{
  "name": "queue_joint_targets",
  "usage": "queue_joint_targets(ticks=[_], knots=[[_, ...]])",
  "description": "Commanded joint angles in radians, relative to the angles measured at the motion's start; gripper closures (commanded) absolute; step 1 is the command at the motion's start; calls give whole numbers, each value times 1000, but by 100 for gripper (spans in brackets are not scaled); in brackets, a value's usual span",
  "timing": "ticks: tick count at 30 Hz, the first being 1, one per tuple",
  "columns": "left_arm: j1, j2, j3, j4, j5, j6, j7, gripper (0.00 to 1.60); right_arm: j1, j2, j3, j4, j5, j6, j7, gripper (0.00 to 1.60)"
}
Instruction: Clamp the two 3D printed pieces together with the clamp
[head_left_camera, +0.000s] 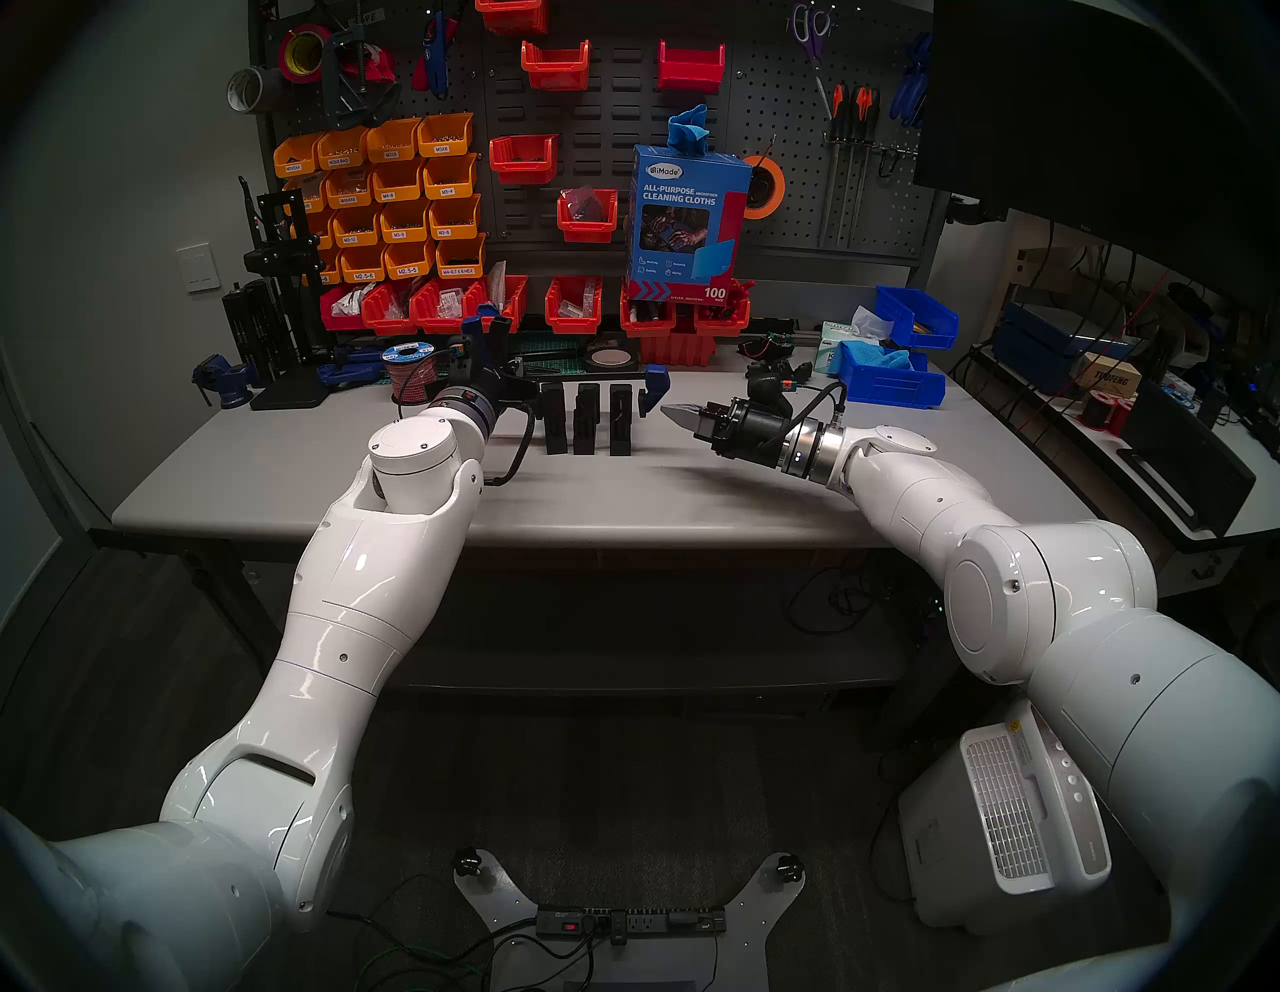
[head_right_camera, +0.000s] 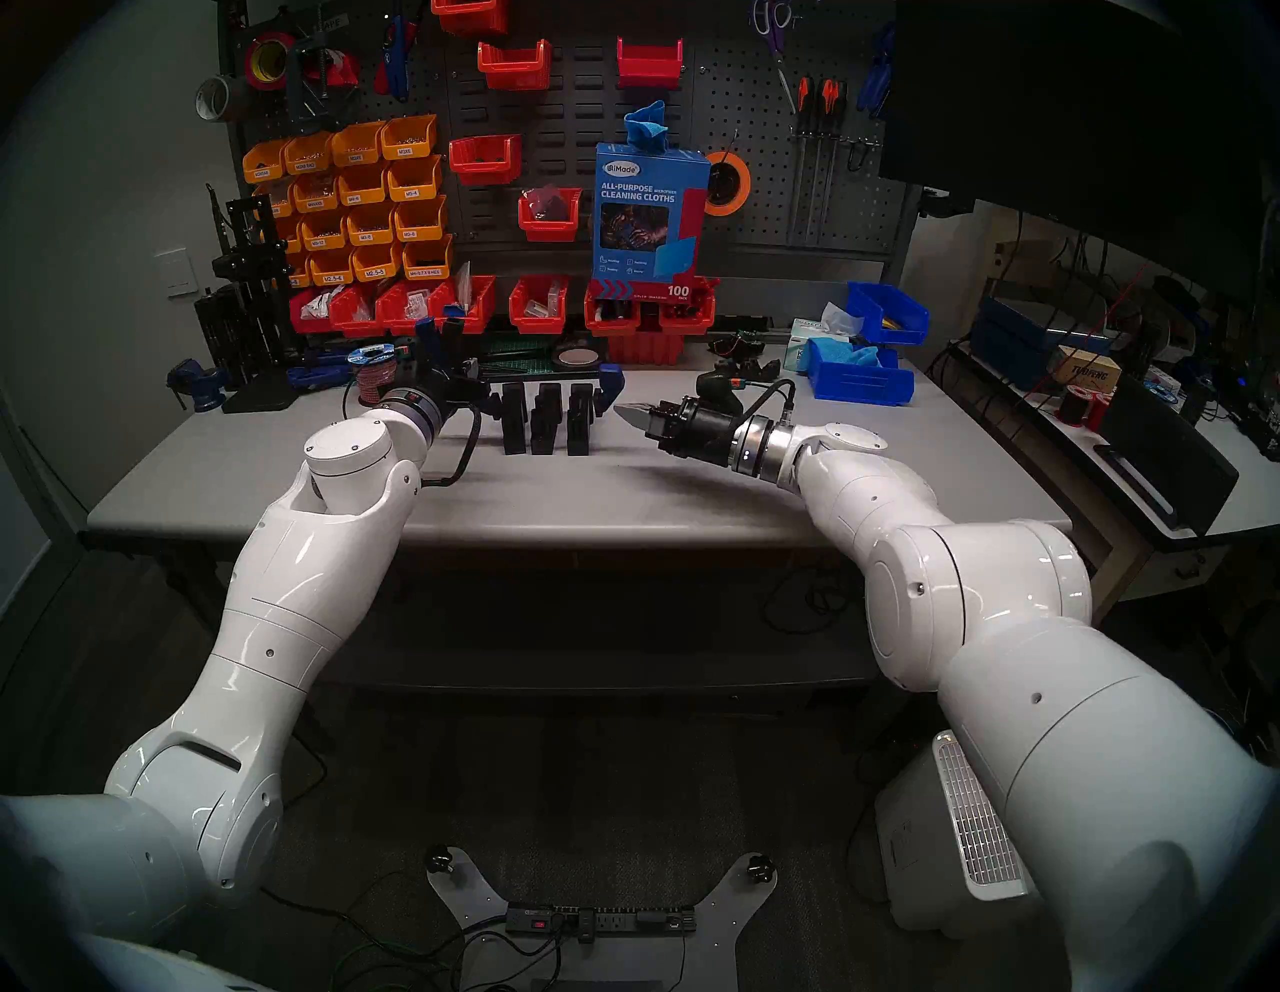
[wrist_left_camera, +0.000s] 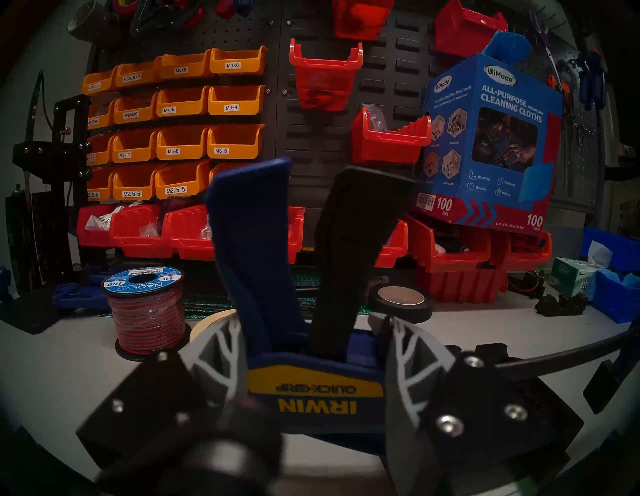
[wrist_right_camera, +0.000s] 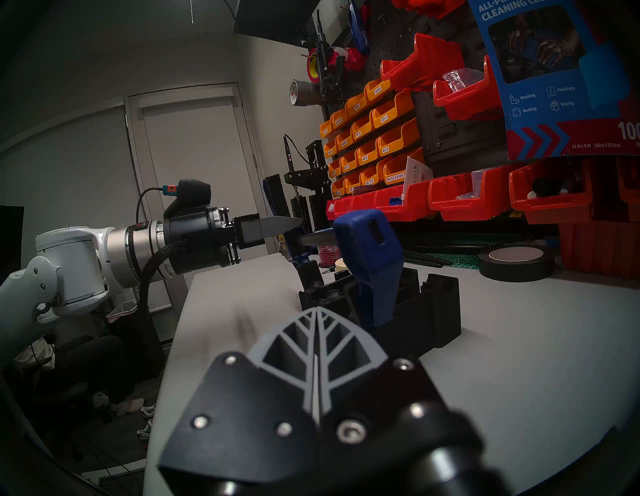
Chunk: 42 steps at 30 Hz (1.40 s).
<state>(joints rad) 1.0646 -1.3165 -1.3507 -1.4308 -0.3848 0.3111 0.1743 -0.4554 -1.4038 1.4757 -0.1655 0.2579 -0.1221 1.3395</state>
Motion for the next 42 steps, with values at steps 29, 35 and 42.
queue_joint_targets(ticks=[29,35,42], knots=[[-60,1,-21,-49,34,-24,-25,160,45,-2,7,-21,6,2,2,160],[-67,7,-22,-47,41,-5,-23,160,45,-3,7,-21,6,2,2,160],[-69,5,-28,-37,42,0,-19,160,46,-3,7,-21,5,2,2,160]])
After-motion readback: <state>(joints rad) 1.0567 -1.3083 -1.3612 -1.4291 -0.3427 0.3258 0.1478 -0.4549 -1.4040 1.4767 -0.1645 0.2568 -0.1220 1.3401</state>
